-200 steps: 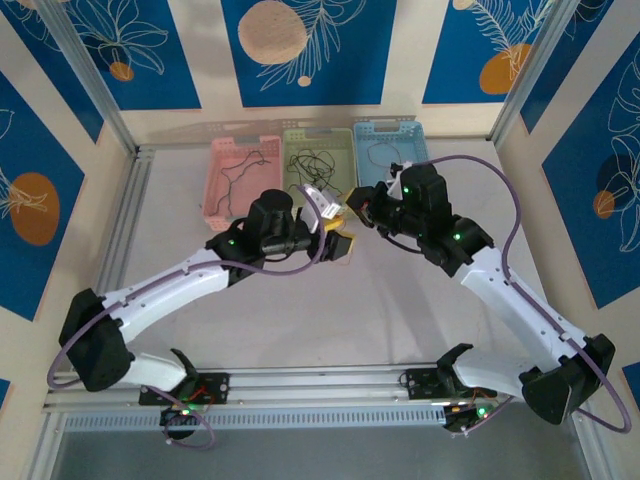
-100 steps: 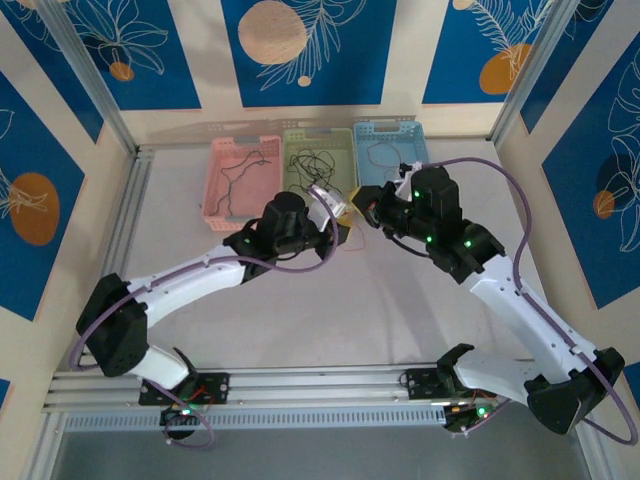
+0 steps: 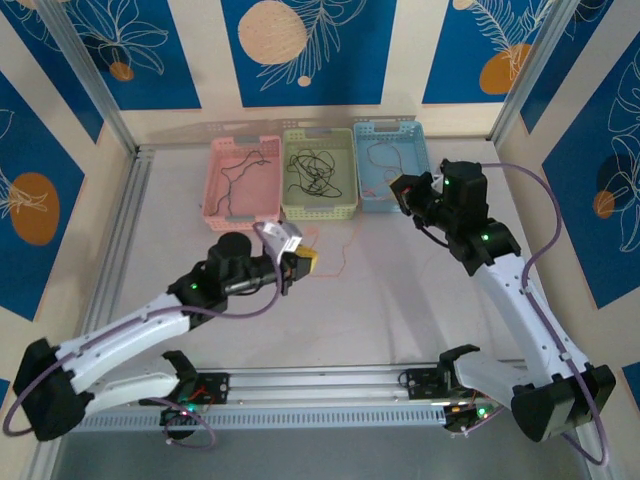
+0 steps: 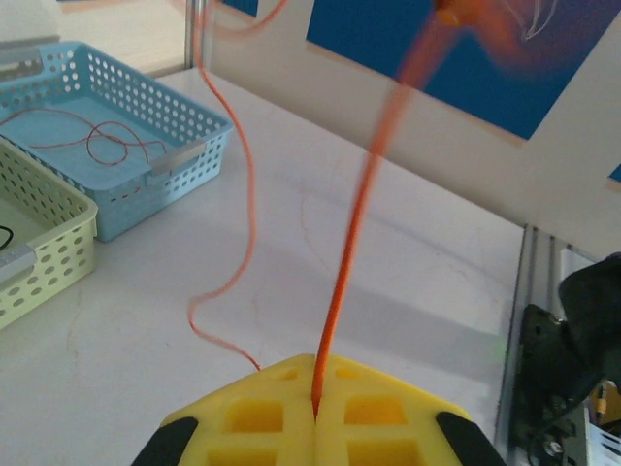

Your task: Untangle the cables

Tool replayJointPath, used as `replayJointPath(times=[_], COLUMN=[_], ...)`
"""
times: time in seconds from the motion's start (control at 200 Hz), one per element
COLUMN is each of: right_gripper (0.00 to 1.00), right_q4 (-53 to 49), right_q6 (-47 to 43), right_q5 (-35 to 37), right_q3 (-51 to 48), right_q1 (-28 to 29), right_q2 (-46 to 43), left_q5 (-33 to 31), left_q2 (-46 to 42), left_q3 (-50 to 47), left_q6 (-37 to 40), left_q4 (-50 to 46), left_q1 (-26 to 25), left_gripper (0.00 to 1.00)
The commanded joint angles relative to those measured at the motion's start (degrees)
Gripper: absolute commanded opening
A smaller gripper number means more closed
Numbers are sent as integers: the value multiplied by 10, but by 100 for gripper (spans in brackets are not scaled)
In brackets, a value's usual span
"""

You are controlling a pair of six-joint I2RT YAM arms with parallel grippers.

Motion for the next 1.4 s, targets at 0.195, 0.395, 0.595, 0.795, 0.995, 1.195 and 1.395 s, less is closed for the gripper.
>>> replayJointPath(times=[0.195, 0.395, 0.595, 0.795, 0.995, 1.195, 1.395], right_gripper=[0, 0, 0, 0, 0, 0, 20], right_q4=[26, 26, 28, 74, 128, 157, 139], right_q6=[-19, -88, -143, -200, -267, -325, -358], right_q5=[-25, -3, 13, 36, 84, 118, 111], right_q3=[-40, 23, 87, 144, 205, 286, 370], right_q1=[-84, -87, -88, -85, -82, -86, -94], right_q2=[2, 44, 114, 201, 288, 400, 514], left_q5=[-29, -61, 24, 90, 130, 129, 124], left_q2=[-176, -80, 189, 480, 744, 946, 1013], left_q3=[-33, 61, 289, 610, 946, 1159, 1159], left_q6=[-19, -13, -15, -1, -19, -65, -98], left_q4=[-110, -119, -121, -200, -263, -180, -109], left_q1=[-7, -3, 38, 85, 120, 131, 132], left_gripper=[0, 0, 0, 0, 0, 0, 69])
